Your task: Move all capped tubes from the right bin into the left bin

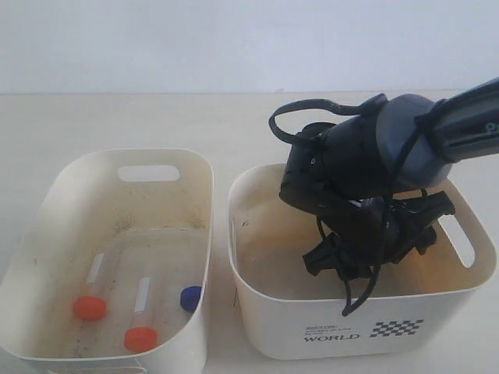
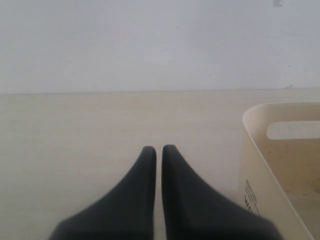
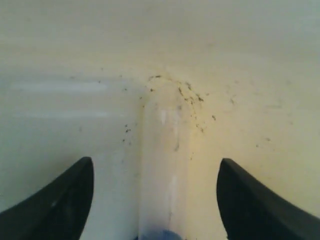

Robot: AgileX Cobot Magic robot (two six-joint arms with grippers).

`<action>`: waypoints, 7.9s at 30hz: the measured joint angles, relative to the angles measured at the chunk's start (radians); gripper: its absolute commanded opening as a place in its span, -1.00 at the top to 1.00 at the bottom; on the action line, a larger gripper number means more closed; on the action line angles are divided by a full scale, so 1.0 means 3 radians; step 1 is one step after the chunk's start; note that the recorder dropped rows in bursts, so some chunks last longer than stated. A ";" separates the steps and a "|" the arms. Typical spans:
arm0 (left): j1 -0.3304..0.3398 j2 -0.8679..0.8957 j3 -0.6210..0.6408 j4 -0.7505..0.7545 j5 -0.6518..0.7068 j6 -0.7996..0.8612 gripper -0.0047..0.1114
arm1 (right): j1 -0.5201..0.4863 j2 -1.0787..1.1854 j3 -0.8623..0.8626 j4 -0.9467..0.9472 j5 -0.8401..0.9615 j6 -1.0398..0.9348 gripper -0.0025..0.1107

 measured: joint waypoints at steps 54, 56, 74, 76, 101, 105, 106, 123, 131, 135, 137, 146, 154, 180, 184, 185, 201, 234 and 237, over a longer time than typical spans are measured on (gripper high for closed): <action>0.0000 0.0000 0.0000 0.0000 0.0000 0.0000 0.84 | 0.0000 -0.1011 0.0000 0.0023 0.0166 -0.0155 0.92; 0.0000 0.0000 0.0000 0.0000 0.0000 0.0000 0.84 | 0.0000 -0.1011 0.0000 0.0150 0.0029 -0.0148 0.72; 0.0000 0.0000 0.0000 0.0000 0.0000 0.0000 0.84 | 0.0000 -0.0395 0.0000 0.0554 0.0109 -0.0274 -0.28; 0.0000 0.0000 0.0000 0.0000 0.0000 0.0000 0.84 | 0.0000 -0.0356 0.0000 0.0564 0.0117 -0.0274 -0.35; 0.0000 0.0000 0.0000 0.0000 0.0000 0.0000 0.84 | 0.0000 -0.0134 0.0000 0.0632 0.0114 -0.0336 -0.35; 0.0000 0.0000 0.0000 0.0000 0.0000 0.0000 0.84 | 0.0000 -0.0134 0.0000 0.0605 0.0114 -0.0336 -0.35; 0.0000 0.0000 0.0000 0.0000 0.0000 0.0000 0.84 | 0.0000 -0.0134 0.0000 0.0602 0.0114 -0.0336 -0.35; 0.0000 0.0000 0.0000 0.0000 0.0000 0.0000 0.84 | 0.0000 0.0076 -0.0034 0.0560 0.0143 -0.0329 -0.35; 0.0000 0.0000 0.0000 0.0000 0.0000 0.0000 0.84 | 0.0000 0.0146 -0.0040 0.0519 0.0152 -0.0335 0.03; 0.0000 0.0000 0.0000 0.0000 0.0000 0.0000 0.84 | 0.0000 0.0215 -0.0040 0.0438 0.0230 -0.0329 0.38; 0.0000 0.0000 0.0000 0.0000 0.0000 0.0000 0.84 | -0.0016 0.0272 -0.0026 0.0383 0.0296 -0.0329 0.50; 0.0000 0.0000 0.0000 0.0000 0.0000 0.0000 0.84 | -0.0017 0.0280 -0.0020 0.0368 0.0305 -0.0276 0.63; 0.0000 0.0000 0.0000 0.0000 0.0000 0.0000 0.84 | -0.0017 -0.0074 -0.0005 0.0260 0.0363 -0.0287 0.63; 0.0000 0.0000 0.0000 0.0000 0.0000 0.0000 0.84 | -0.0017 -0.1487 0.0000 0.0123 0.0059 -0.0300 0.63; 0.0000 0.0000 0.0000 0.0000 0.0000 0.0000 0.84 | -0.0017 -0.1684 0.0000 0.0604 -0.0516 -0.0383 0.63; 0.0000 0.0000 0.0000 0.0000 0.0000 0.0000 0.84 | -0.0008 -0.1720 0.0000 0.0802 -0.0704 -0.0447 0.63; 0.0000 0.0000 0.0000 0.0000 0.0000 0.0000 0.84 | 0.0823 -0.1546 0.0002 0.1971 -0.3064 -0.0761 0.16; 0.0000 0.0000 0.0000 0.0000 0.0000 0.0000 0.84 | 0.0838 -0.1796 0.0002 0.1984 -0.2379 -0.0989 0.89; 0.0000 0.0000 0.0000 0.0000 0.0000 0.0000 0.84 | 0.0838 -0.1796 0.0002 0.1984 -0.2379 -0.0989 0.89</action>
